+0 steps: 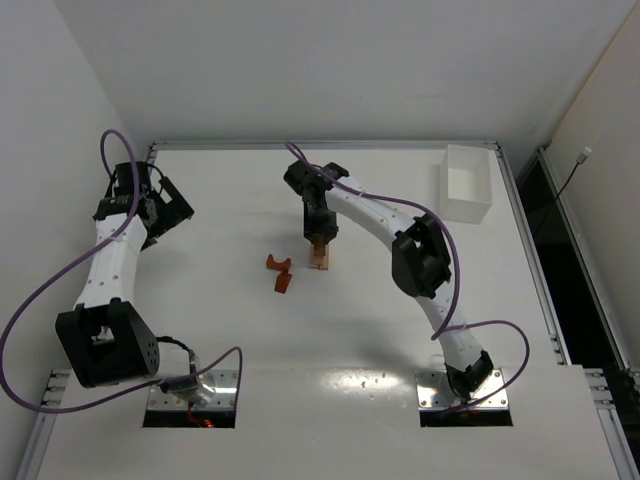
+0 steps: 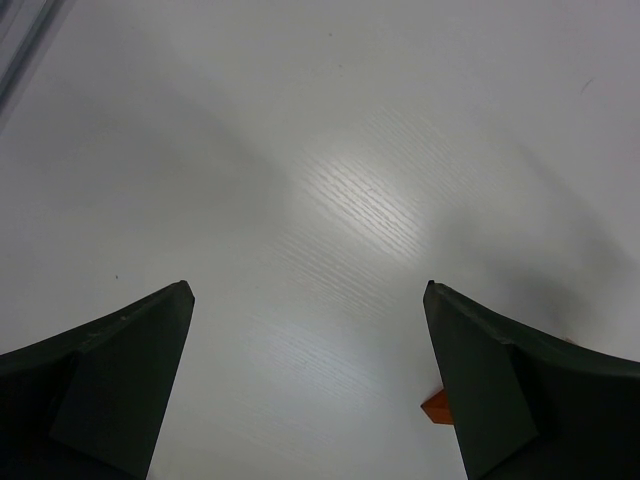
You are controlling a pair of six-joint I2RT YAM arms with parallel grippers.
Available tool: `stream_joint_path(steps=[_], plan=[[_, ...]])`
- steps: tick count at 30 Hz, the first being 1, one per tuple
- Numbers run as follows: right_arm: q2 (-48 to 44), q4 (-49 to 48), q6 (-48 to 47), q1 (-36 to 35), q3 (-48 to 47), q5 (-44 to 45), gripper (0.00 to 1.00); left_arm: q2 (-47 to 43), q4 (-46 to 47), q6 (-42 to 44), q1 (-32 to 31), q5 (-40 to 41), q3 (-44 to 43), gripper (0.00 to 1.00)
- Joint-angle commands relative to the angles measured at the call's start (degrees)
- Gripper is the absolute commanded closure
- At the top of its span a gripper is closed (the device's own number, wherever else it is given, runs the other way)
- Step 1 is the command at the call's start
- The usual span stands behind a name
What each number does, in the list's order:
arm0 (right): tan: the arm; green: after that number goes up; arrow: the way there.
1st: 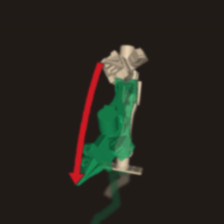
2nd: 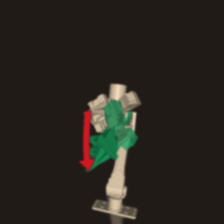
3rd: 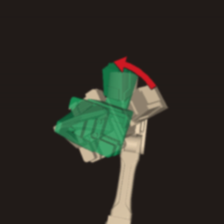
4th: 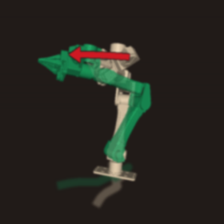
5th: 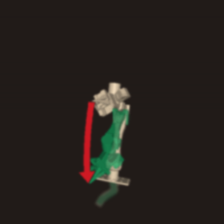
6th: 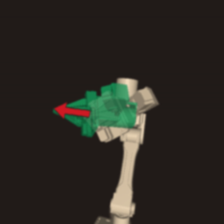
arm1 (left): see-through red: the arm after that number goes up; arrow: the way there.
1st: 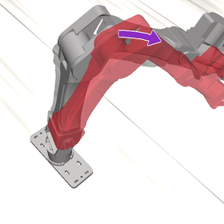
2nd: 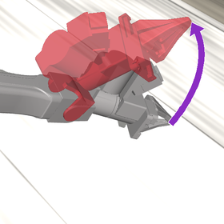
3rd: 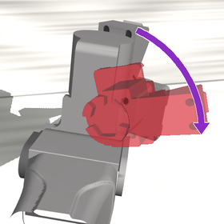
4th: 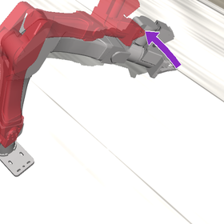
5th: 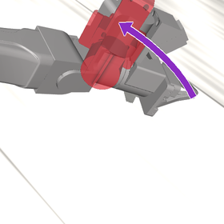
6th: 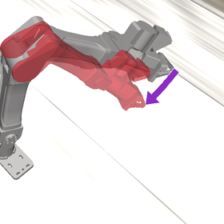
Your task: Build the wood block tower
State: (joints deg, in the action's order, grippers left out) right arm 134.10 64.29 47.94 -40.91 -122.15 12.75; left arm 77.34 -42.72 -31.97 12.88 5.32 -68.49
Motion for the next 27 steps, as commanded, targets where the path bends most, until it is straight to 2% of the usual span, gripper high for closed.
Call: stream_joint_path(steps=[1,14,19,27], plan=[[0.3,-0.8,-0.1,0.6,0.9,-1.1,1.00,-0.2,1.6,0.3,1.0,-0.7,0.2,0.00],[1.3,-1.9,-0.7,0.7,0.9,-2.7,0.96,0.4,2.1,0.3,1.0,-1.2,0.2,0.00],[1.9,-1.9,-0.7,0.7,0.9,-2.7,0.85,0.9,2.1,0.3,1.0,-1.2,0.2,0.00],[1.9,-1.9,-0.7,1.2,0.9,-2.7,0.79,0.9,2.1,0.3,1.0,-1.7,0.2,0.00]])
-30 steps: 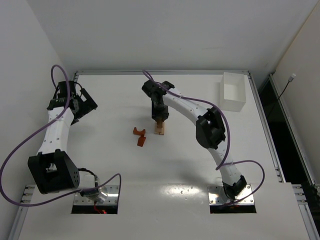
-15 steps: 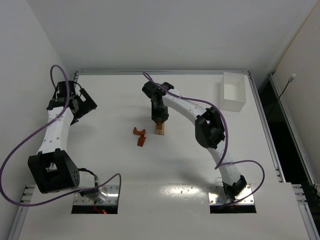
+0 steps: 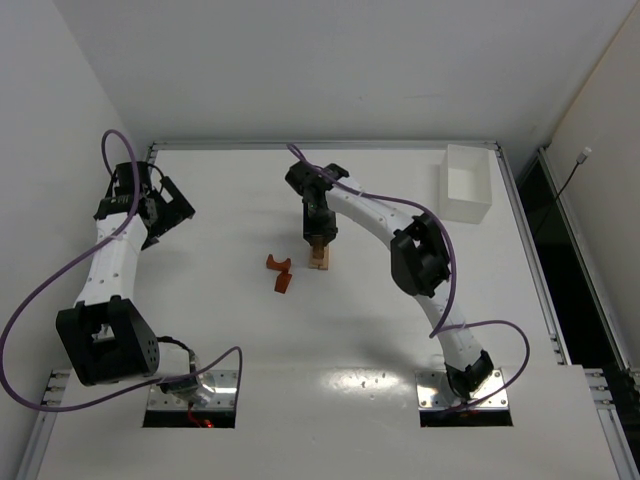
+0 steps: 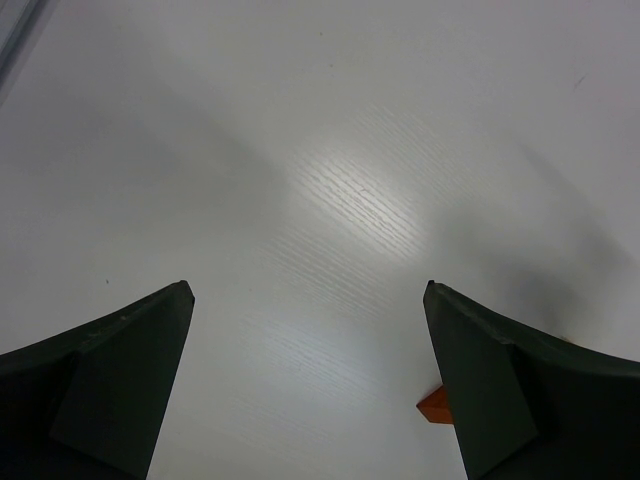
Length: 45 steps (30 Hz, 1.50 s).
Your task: Build the wood block tower
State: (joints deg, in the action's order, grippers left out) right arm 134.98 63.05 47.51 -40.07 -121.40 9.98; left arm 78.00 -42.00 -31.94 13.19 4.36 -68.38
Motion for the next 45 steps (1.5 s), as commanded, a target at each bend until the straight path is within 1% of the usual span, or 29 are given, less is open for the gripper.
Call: stream_joint_path(steps=[1,3,4,6,8,10,12,13,17,18,20,21,26,28,29,30,31,33,34,35,36,37,38,39,40,42,43,44,45], plan=[[1.0,-0.6,-0.2,0.3,0.1,0.0,0.75,0.7,1.4,0.3,0.7,-0.8,0.1,0.00],[1.0,-0.6,-0.2,0.3,0.1,0.0,0.69,0.8,1.4,0.3,0.7,-0.8,0.1,0.00],[1.0,-0.6,-0.2,0.3,0.1,0.0,0.60,0.8,1.4,0.3,0.7,-0.8,0.1,0.00],[1.0,-0.6,-0.7,0.3,0.1,-0.5,0.57,0.8,1.4,0.3,0.7,-0.8,0.1,0.00],[1.0,-0.6,-0.7,0.3,0.1,-0.5,0.46,0.8,1.4,0.3,0.7,-1.3,0.1,0.00],[1.0,-0.6,-0.7,0.3,0.1,-0.5,0.40,0.8,1.4,0.3,0.7,-1.3,0.1,0.00],[1.0,-1.2,-1.3,0.3,0.1,-1.1,0.37,0.8,1.4,0.3,0.7,-1.8,0.1,0.00],[1.0,-1.2,-2.6,0.9,0.1,-1.6,0.33,0.8,1.4,0.8,0.7,-1.8,0.1,0.00],[-0.9,-2.5,-6.7,0.9,-1.7,-4.2,0.28,0.8,2.0,3.7,0.7,-3.4,0.1,0.00],[-2.4,-3.4,-8.0,1.6,-1.7,-6.5,0.27,0.1,2.0,4.8,0.7,-5.5,0.6,0.00],[-4.4,-4.8,-12.2,2.3,-1.7,-9.4,0.21,-0.6,2.6,7.6,-0.5,-6.9,1.1,0.00],[-7.0,-5.5,-13.9,3.2,0.0,-12.8,0.20,-0.6,3.1,8.6,-1.9,-8.1,1.8,0.00],[-15.6,-9.0,-20.4,5.1,8.4,-19.8,0.13,-3.5,4.4,15.0,-8.1,-9.9,4.0,0.00],[-19.6,-10.5,-23.8,5.9,11.8,-20.5,0.13,-3.6,4.4,17.9,-11.5,-11.4,4.6,0.00],[-21.1,-11.1,-25.3,6.7,13.7,-20.5,0.11,-3.6,4.4,19.4,-12.7,-12.3,4.6,0.00],[-24.2,-12.3,-28.7,7.3,14.8,-18.8,0.09,-3.6,4.4,21.6,-15.2,-13.5,5.4,0.00],[-24.2,-13.0,-30.8,7.3,16.0,-18.0,0.09,-3.6,4.4,21.7,-16.6,-14.1,5.4,0.00],[-29.9,-14.7,-35.2,7.9,21.3,-15.8,0.09,-2.1,3.6,25.9,-20.1,-15.1,5.4,0.05],[-31.9,-16.1,-37.5,8.4,23.2,-13.0,0.09,-1.1,3.6,27.3,-23.5,-15.1,4.7,0.07],[-36.2,-17.1,-41.7,8.4,28.1,-11.9,0.09,0.3,2.5,30.4,-25.3,-15.1,2.7,0.13],[-38.6,-18.1,-43.9,9.3,30.8,-11.3,0.09,1.9,1.6,32.0,-27.0,-15.1,1.5,0.15],[-41.1,-20.4,-45.6,9.8,36.3,-9.6,0.09,5.7,-0.9,34.1,-29.8,-15.1,0.2,0.18],[-43.5,-21.5,-48.2,10.4,39.0,-8.9,0.09,7.6,-2.3,38.5,-30.8,-16.0,-1.3,0.22],[-45.8,-22.1,-49.5,12.1,41.4,-8.9,0.09,8.9,-3.1,40.4,-31.6,-16.9,-2.4,0.32],[-49.9,-22.1,-50.8,13.0,43.5,-9.5,0.09,9.7,-3.1,41.9,-32.3,-17.7,-3.0,0.37],[-53.4,-23.5,-53.0,15.6,48.7,-9.0,0.09,9.7,-2.6,48.7,-33.4,-18.7,-3.0,0.47],[-54.9,-23.5,-53.9,16.6,49.8,-9.9,0.09,9.7,-2.6,52.0,-33.4,-19.2,-3.0,0.55],[-57.4,-23.5,-54.5,17.5,51.7,-9.9,0.09,10.2,-3.1,55.3,-34.3,-19.2,-2.4,0.61],[-58.4,-23.5,-54.5,19.1,52.5,-10.4,0.09,10.2,-3.1,60.6,-35.1,-18.7,-2.4,0.65]])
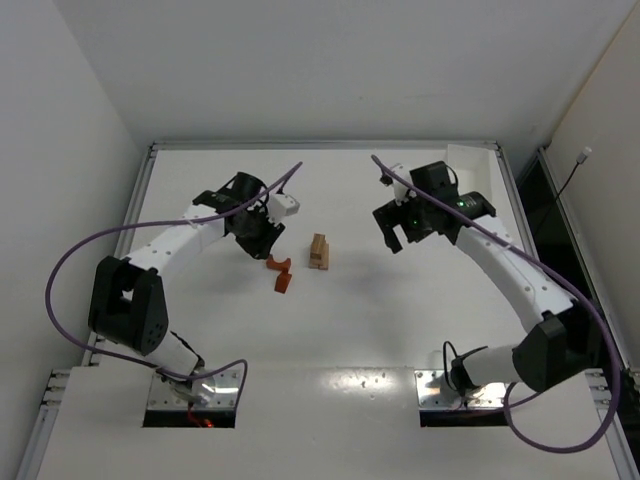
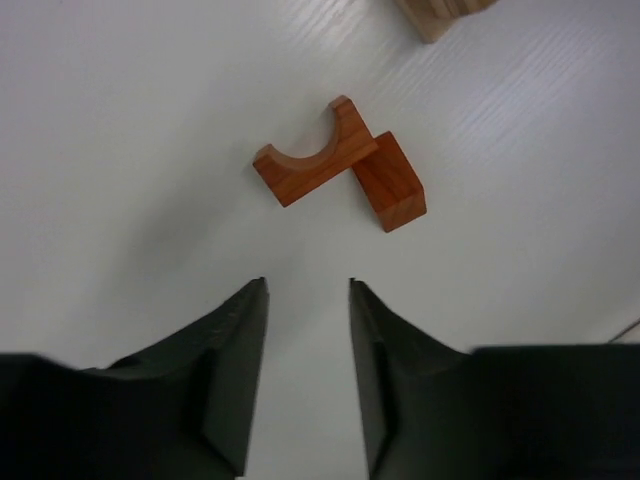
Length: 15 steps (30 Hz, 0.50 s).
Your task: Build the wood block tower
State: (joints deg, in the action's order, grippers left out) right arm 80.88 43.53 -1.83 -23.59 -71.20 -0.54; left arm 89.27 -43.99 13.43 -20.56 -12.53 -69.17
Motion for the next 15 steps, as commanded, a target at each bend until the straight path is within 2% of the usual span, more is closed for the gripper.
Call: stream_joint_path(steps=[1,6,9,11,15], plan=[[-5.2,-4.0,-6.0,3.5,3.5,-0.4,0.09,-1.0,-1.1,17.9,-1.3,-1.8,-0.8,0.72],[-8.3,-4.0,-6.6,7.7,5.6,-2.4,0.09,0.6,-1.1,31.8,-1.3,-1.8,-0.2,0.75],[-8.9,-4.0,-7.1,10.1,6.9,-2.4,0.09,0.6,0.8,35.8,-1.9,-2.3,1.7,0.74],[-8.9,-4.0,-7.1,11.9,7.5,-3.5,0.09,-0.1,3.4,38.9,-1.9,-1.8,3.9,0.63],[-9.4,-4.0,-7.1,13.5,8.0,-4.0,0.09,-1.5,5.2,42.0,-2.5,-2.3,6.1,0.50]])
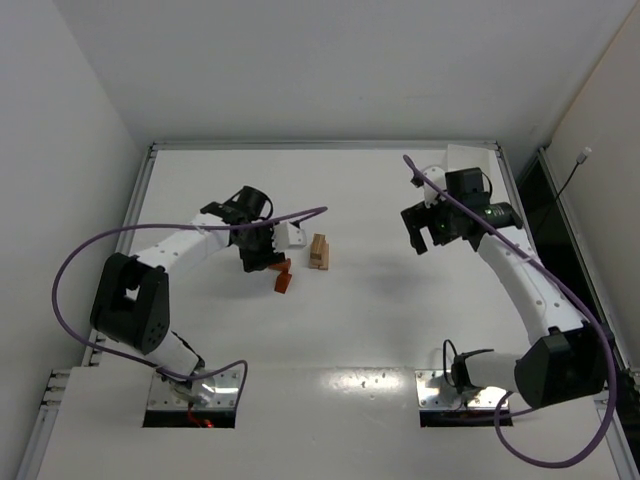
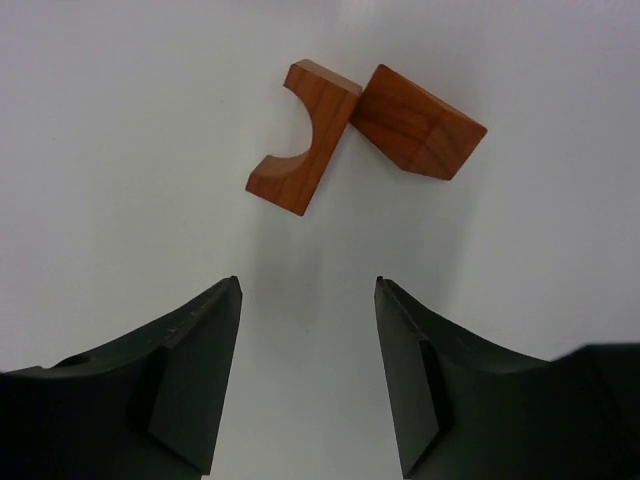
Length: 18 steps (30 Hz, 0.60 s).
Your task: Build the wood block tower
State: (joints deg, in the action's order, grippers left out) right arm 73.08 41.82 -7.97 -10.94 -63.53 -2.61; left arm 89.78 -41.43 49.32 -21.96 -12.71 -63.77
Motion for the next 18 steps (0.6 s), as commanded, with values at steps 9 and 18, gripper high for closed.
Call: stream_joint_path(steps=[9,18], plan=[[-1.1,-1.1,-0.5,4.7,0.9,-3.7,0.09,-3.0,8.3,10.0,-4.2,-3.9,5.2,0.29],[-0.6,0.0,0.1,6.9,0.9,-4.8,0.09,0.0,15.9,13.4,-5.4,-3.4,7.6,0.34]])
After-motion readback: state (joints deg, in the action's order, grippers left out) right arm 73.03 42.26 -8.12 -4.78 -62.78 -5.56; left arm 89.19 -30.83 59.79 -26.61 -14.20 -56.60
